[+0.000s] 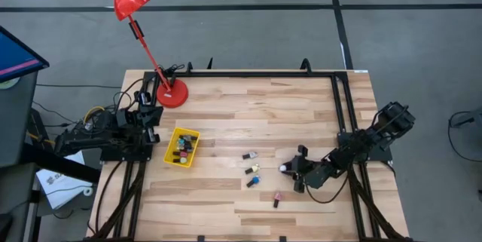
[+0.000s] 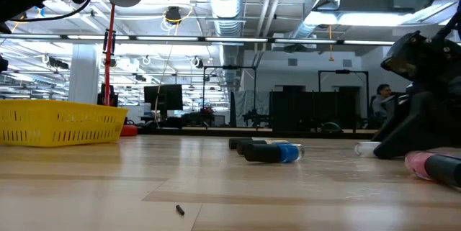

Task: Pick & Place Nail Polish
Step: Put the bottom white nail polish bottle into the yellow basket

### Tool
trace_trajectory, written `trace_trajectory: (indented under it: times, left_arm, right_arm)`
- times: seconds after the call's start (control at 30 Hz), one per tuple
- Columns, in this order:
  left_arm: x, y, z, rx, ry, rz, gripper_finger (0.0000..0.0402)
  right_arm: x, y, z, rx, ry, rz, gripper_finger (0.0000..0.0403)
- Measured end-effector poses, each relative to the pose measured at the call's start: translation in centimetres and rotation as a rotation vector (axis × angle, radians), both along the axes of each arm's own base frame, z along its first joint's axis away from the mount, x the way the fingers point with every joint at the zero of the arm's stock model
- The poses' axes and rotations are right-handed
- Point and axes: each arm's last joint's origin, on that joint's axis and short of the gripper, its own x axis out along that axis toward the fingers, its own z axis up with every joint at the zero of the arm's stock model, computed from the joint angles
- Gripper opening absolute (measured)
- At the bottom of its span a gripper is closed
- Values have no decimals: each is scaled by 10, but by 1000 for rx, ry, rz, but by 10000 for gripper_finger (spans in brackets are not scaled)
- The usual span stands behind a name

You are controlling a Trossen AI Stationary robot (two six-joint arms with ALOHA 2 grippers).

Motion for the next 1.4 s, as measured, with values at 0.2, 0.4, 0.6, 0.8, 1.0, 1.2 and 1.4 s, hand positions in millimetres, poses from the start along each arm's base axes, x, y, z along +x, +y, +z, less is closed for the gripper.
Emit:
trace_trajectory:
  times: [0.2, 0.4, 0.6, 0.8, 1.0, 1.2, 1.4]
  left_arm:
    - [0, 0, 0, 0, 0, 0, 14]
    - [0, 0, 0, 0, 0, 0, 14]
    - [0, 0, 0, 0, 0, 0, 14]
    - [0, 0, 0, 0, 0, 0, 14]
    - [0, 0, 0, 0, 0, 0, 14]
    - [0, 0, 0, 1, -4, 0, 14]
    - [0, 0, 0, 1, -4, 0, 14]
  right_arm:
    - [1, -2, 0, 2, -6, -11, 101]
    - [17, -3, 10, -32, -49, -15, 101]
    - [67, -12, 43, -133, -140, -30, 111]
    - [133, -33, 98, -241, -181, 28, 108]
    - [195, -57, 139, -315, -273, 65, 110]
    - [272, -66, 140, -308, -330, 157, 112]
    - [351, -69, 130, -265, -411, 224, 112]
